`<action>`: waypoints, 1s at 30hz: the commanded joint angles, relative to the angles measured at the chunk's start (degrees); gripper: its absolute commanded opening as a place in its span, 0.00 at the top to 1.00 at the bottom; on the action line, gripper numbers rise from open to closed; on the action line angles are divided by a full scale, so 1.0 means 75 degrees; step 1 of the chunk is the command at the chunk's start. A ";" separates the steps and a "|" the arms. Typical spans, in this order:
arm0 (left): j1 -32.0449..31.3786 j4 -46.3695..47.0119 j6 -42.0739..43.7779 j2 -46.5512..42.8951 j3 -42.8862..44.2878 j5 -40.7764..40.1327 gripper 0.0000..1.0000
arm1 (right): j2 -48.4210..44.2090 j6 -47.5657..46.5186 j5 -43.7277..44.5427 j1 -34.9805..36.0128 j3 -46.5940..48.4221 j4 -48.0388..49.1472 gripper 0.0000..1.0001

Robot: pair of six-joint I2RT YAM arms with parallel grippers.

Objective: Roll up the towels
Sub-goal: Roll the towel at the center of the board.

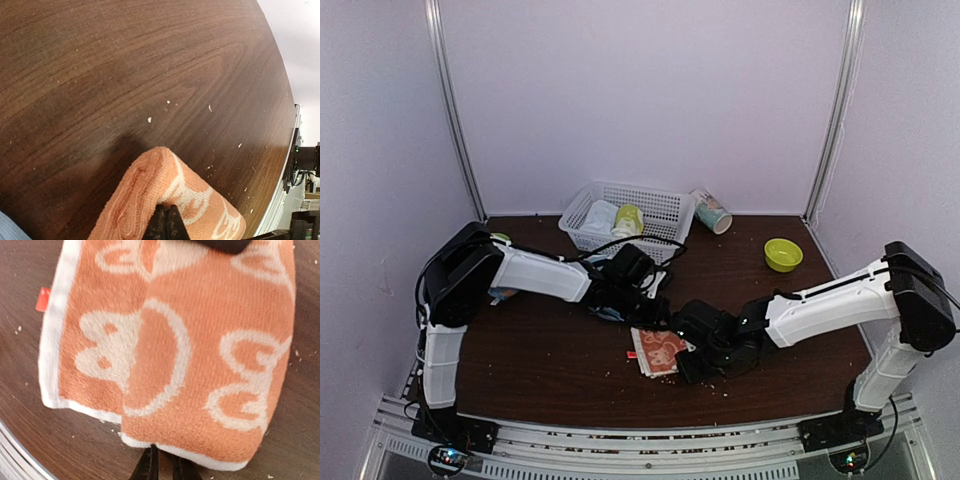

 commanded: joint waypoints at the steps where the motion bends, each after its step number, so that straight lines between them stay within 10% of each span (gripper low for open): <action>1: 0.0061 -0.0131 -0.0002 0.0173 -0.0298 -0.0117 1.00 | 0.0356 0.0149 0.0326 0.0184 0.0185 -0.0690 0.87; 14: 0.0061 -0.0085 0.0031 0.0116 -0.0367 -0.0084 1.00 | -0.1719 0.0102 0.0111 -0.0527 0.0002 -0.0050 0.53; 30: 0.0061 0.0012 -0.0010 -0.0026 -0.0574 -0.0179 1.00 | -0.1037 0.2415 -0.3504 -0.2823 -0.2962 0.5752 0.38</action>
